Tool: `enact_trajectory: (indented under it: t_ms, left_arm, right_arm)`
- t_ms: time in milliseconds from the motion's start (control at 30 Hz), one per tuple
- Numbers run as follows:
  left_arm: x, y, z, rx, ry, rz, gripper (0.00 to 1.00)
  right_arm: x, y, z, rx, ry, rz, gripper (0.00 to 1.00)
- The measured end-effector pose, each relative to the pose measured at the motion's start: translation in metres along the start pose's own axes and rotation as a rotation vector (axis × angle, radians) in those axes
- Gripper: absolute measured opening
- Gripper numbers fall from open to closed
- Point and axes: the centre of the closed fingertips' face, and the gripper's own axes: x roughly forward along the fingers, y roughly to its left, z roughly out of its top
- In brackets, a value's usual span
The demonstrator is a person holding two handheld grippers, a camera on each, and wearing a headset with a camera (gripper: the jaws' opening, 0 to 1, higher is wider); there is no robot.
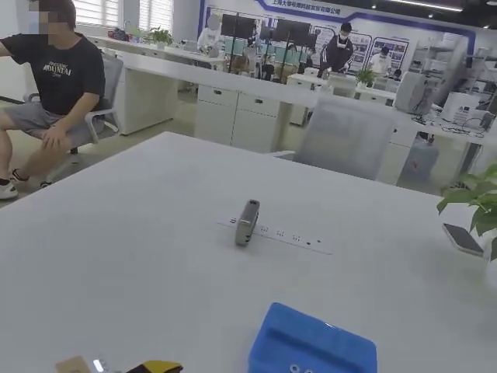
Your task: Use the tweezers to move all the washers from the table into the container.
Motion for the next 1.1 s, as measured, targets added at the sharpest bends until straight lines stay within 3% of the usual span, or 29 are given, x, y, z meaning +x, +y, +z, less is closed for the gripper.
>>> enact_trajectory:
  t_ms: [100, 400, 567, 1100]
  left_arm:
    - [0.0, -0.001, 0.001, -0.001, -0.005, -0.003, 0.55]
    - [0.0, -0.001, 0.002, -0.004, -0.011, -0.008, 0.55]
    - [0.0, -0.002, 0.001, -0.002, -0.006, -0.015, 0.54]
    - [-0.001, 0.001, 0.002, -0.017, -0.015, -0.006, 0.54]
  right_arm:
    - [-0.003, -0.004, -0.002, 0.1, -0.026, -0.005, 0.03]
    - [-0.008, -0.005, -0.005, 0.123, -0.012, -0.002, 0.03]
    - [-0.01, -0.014, 0.011, 0.174, -0.072, -0.017, 0.03]
    - [-0.014, -0.063, 0.071, 0.157, -0.179, -0.057, 0.03]
